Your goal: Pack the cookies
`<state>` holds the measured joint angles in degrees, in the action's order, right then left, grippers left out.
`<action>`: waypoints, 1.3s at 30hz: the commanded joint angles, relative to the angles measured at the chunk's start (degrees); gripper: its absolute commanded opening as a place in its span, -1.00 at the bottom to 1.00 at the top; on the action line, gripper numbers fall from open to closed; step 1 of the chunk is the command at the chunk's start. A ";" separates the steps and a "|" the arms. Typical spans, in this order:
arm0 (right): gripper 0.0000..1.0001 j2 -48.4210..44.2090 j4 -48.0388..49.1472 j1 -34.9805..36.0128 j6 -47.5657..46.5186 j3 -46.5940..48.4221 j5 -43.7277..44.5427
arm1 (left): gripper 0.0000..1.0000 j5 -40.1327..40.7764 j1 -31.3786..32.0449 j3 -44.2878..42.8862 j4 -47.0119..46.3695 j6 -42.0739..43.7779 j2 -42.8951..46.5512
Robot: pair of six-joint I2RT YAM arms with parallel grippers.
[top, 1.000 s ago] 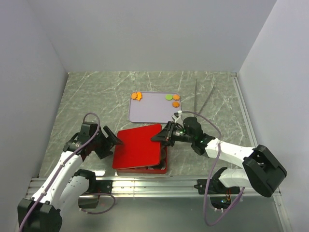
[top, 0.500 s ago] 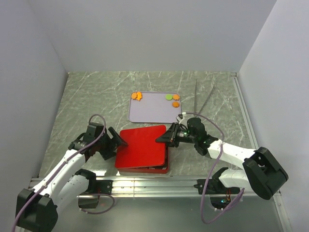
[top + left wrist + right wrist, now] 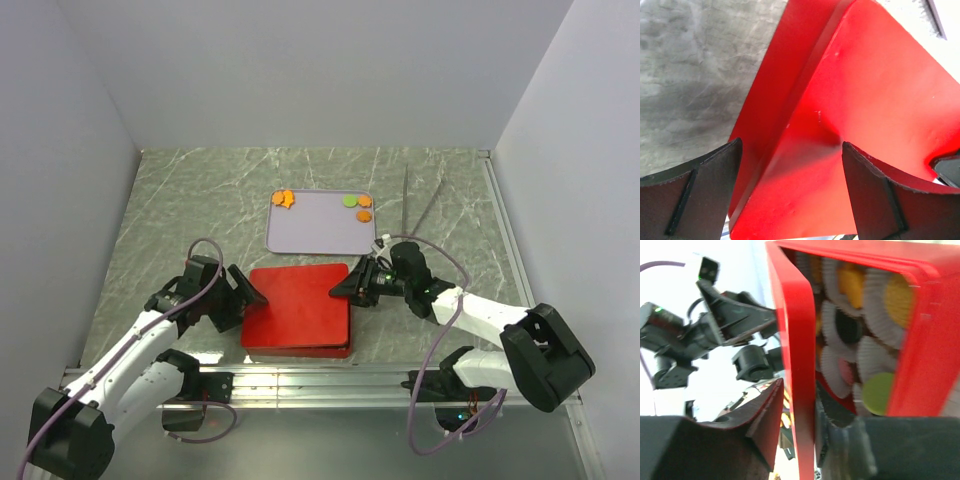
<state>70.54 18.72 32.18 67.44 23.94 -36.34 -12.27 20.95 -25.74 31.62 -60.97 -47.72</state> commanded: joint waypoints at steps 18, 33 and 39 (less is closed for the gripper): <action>-0.07 -8.66 -25.83 -4.23 -14.17 6.20 6.80 | 0.69 3.22 2.08 -5.73 1.17 1.64 -2.64; -0.02 -15.70 -28.40 -8.37 -16.82 1.46 5.05 | 0.68 5.68 3.92 -9.15 2.22 4.89 -5.71; -0.01 -14.30 -22.16 -9.33 -13.57 -1.18 2.77 | 0.68 6.65 4.80 -11.88 3.27 6.91 -8.17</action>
<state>55.55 -9.10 23.68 52.29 23.57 -31.42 -7.20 25.12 -34.81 34.59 -56.47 -55.11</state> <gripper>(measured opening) 0.493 0.840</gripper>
